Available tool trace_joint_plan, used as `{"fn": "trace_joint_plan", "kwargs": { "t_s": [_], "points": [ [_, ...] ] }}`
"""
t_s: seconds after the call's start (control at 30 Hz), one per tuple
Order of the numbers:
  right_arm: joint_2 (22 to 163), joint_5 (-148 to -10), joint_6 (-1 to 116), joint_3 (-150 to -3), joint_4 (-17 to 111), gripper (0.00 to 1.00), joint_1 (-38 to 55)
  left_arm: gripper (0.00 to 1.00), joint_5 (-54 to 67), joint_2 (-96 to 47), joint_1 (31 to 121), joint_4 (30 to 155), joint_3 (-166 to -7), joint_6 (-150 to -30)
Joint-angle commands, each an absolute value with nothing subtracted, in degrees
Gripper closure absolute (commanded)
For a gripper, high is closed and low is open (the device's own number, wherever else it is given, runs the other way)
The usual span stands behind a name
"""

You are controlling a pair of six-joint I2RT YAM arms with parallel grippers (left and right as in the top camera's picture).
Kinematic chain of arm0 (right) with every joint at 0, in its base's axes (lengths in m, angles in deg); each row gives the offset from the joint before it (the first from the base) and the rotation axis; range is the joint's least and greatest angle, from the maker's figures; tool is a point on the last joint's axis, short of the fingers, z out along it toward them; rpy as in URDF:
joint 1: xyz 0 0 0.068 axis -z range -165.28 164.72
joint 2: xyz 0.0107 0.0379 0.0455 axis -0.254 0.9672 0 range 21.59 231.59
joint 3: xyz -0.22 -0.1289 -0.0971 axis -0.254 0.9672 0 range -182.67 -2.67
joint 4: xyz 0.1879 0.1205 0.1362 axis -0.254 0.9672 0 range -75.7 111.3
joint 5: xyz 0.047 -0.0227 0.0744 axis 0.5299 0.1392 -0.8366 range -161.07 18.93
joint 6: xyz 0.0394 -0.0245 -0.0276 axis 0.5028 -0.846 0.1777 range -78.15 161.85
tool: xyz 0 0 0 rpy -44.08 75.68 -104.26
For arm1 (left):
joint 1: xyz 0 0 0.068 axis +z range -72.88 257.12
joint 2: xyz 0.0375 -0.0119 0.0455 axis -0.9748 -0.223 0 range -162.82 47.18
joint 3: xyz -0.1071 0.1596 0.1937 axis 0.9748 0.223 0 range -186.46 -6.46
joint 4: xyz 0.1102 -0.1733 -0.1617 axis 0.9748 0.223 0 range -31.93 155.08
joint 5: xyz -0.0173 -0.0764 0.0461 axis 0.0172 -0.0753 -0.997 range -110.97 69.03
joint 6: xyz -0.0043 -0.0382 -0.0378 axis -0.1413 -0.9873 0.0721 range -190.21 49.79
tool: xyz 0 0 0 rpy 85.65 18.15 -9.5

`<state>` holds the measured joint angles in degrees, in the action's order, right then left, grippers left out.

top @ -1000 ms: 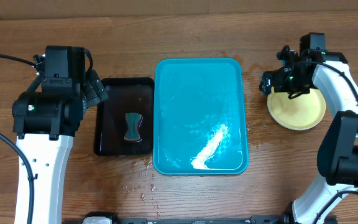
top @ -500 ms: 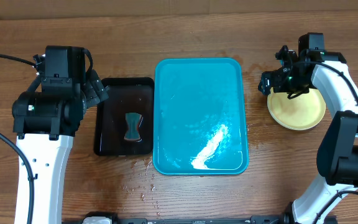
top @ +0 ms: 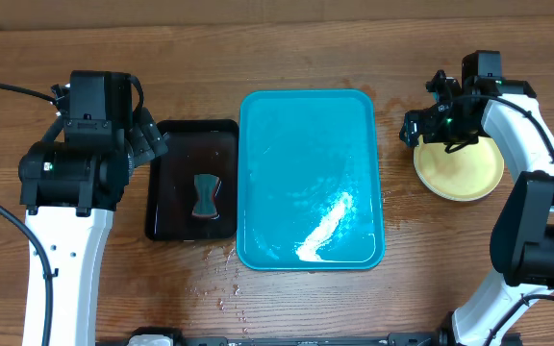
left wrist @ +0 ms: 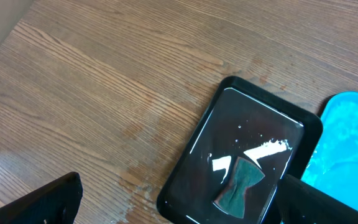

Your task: Clean dirty plates on tray and stack at the side

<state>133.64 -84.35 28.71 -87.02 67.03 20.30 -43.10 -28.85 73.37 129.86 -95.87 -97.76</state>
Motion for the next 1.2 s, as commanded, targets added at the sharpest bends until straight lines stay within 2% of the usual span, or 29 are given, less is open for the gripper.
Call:
{"fn": "trace_joint_plan", "kwargs": {
  "t_s": [0.0, 0.57, 0.83, 1.17],
  "points": [
    [133.15, -84.68, 28.31, -86.91, 66.83, 0.0, 20.26, 0.0, -43.41, -28.89, 73.37, 129.82, -96.52, -98.77],
    [130.27, -84.68, 28.33, -86.91, 66.88, 0.0, 20.3, 0.0, -43.41, -28.89, 73.37, 129.8, -96.52, -98.77],
    [114.95, -83.87, 28.33, -86.91, 67.25, 0.0, 20.3, 0.0, -43.41, -28.89, 73.37, 129.8, -96.52, -98.77],
    [90.32, -90.62, 28.05, -86.91, 59.97, 0.0, 17.37, 0.0, -43.41, -28.89, 73.37, 129.82, -96.52, -98.77]
  ]
}}
